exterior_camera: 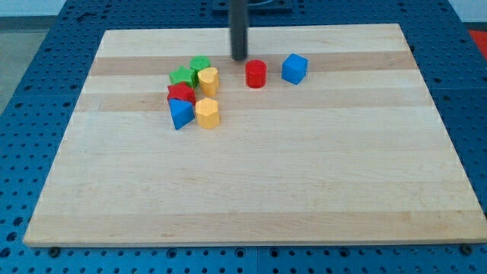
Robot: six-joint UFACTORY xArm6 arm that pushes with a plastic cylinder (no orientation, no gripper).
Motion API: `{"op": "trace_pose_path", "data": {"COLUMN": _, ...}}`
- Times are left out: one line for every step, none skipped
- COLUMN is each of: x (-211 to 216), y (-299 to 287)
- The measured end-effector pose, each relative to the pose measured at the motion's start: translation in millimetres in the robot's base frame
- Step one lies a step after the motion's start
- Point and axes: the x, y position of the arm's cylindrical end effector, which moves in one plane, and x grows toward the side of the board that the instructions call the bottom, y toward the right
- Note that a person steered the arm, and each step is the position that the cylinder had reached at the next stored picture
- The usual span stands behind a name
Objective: Nudge green star right a bit
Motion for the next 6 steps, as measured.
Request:
{"op": "trace_pose_path", "data": {"x": 7, "y": -81}}
{"op": "trace_pose_path", "data": {"x": 41, "y": -138}}
{"op": "trace_pose_path", "data": {"x": 68, "y": -124}}
{"op": "trace_pose_path", "data": {"x": 67, "y": -104}}
{"op": "trace_pose_path", "data": {"x": 62, "y": -88}}
{"op": "trace_pose_path", "data": {"x": 40, "y": -74}}
